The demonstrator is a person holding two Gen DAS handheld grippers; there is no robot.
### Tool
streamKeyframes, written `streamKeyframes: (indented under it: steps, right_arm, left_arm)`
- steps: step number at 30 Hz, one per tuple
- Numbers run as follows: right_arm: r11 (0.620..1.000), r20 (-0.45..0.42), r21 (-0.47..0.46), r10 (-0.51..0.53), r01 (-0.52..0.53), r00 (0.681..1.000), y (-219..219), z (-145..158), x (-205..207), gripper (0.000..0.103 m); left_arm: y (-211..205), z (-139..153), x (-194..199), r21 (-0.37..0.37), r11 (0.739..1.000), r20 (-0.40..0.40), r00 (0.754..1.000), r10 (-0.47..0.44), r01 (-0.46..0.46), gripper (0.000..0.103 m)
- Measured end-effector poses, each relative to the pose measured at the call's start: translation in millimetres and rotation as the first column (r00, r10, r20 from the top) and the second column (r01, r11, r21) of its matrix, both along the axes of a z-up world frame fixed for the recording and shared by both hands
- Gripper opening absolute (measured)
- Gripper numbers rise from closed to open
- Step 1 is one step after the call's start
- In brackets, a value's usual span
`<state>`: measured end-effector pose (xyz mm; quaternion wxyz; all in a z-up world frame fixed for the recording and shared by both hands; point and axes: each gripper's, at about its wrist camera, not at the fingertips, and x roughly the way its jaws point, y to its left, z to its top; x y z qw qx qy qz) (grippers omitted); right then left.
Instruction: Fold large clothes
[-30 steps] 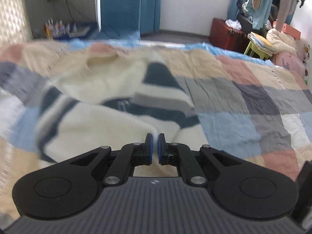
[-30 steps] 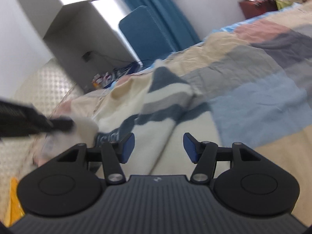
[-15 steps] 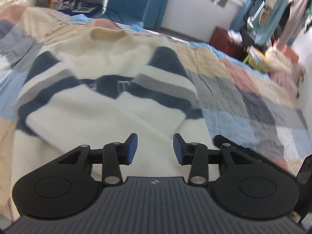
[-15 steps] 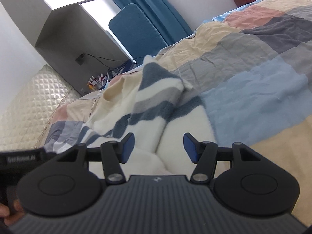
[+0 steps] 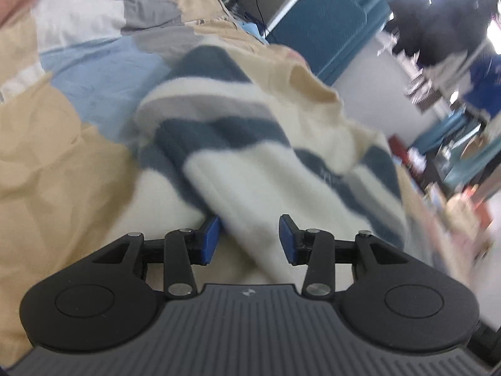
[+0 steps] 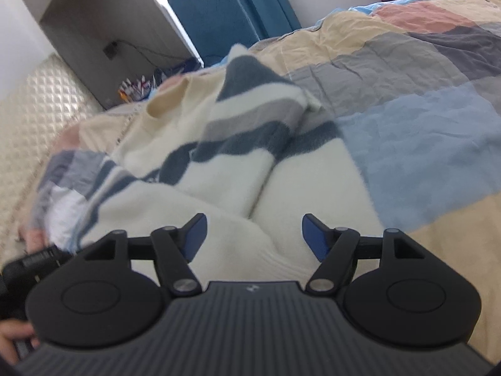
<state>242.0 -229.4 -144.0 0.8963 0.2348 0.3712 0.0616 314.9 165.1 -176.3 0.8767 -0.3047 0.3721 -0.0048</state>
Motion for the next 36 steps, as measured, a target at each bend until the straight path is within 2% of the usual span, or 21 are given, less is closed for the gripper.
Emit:
streamKeyframes:
  steps: [3, 4, 6, 8, 12, 14, 18, 21, 27, 36]
  right_arm:
    - [0.997, 0.023, -0.075, 0.017, -0.016, 1.0, 16.0, -1.3, 7.9, 0.07]
    - [0.995, 0.034, -0.101, 0.012, -0.009, 0.999, 20.9, -2.4, 10.5, 0.07]
    - [0.991, 0.035, -0.137, 0.011, -0.006, 0.999, 30.2, -5.6, 18.2, 0.07]
    - [0.987, 0.039, -0.163, 0.016, -0.009, 0.999, 37.4, -8.0, 24.0, 0.07]
    - [0.966, 0.027, -0.253, 0.059, -0.05, 0.998, 55.0, -15.6, 31.2, 0.071]
    - [0.953, 0.019, -0.294, 0.084, -0.075, 0.996, 64.4, -21.4, 32.5, 0.071]
    - [0.931, 0.017, -0.353, 0.11, -0.097, 0.994, 73.8, -26.2, 34.2, 0.071]
    - [0.926, 0.016, -0.365, 0.113, -0.099, 0.993, 75.7, -28.6, 35.2, 0.071]
    - [0.928, 0.026, -0.364, 0.099, -0.083, 0.995, 77.5, -25.4, 31.7, 0.069]
    - [0.945, 0.062, -0.327, 0.045, -0.023, 0.997, 61.4, -8.6, 12.2, 0.069]
  left_arm:
    - [10.6, -11.4, 18.1, -0.043, 0.999, -0.01, 1.0, 0.002, -0.002, 0.043]
    - [12.6, -13.0, 22.2, -0.042, 0.999, -0.006, 1.0, -0.001, 0.0, 0.038]
    - [15.8, -15.4, 25.3, -0.047, 0.999, 0.02, 1.0, 0.0, 0.001, 0.021]
    - [19.7, -14.9, 27.7, -0.062, 0.998, 0.056, 0.998, 0.006, -0.003, 0.016]
    - [32.5, -3.4, 27.1, 0.0, 1.0, 0.098, 0.995, 0.029, -0.029, 0.015]
    - [39.4, -5.6, 30.2, 0.024, 0.999, 0.077, 0.997, 0.022, -0.024, 0.015]
    - [46.3, -23.5, 36.1, 0.021, 1.0, 0.018, 1.0, 0.015, -0.015, 0.016]
    - [48.7, -26.0, 36.5, 0.003, 1.0, 0.019, 1.0, 0.013, -0.014, 0.016]
    - [45.7, -15.7, 19.1, 0.016, 1.0, 0.027, 1.0, 0.009, -0.009, 0.017]
    - [24.3, 10.5, -45.5, 0.047, 0.999, 0.045, 0.999, -0.003, 0.001, 0.018]
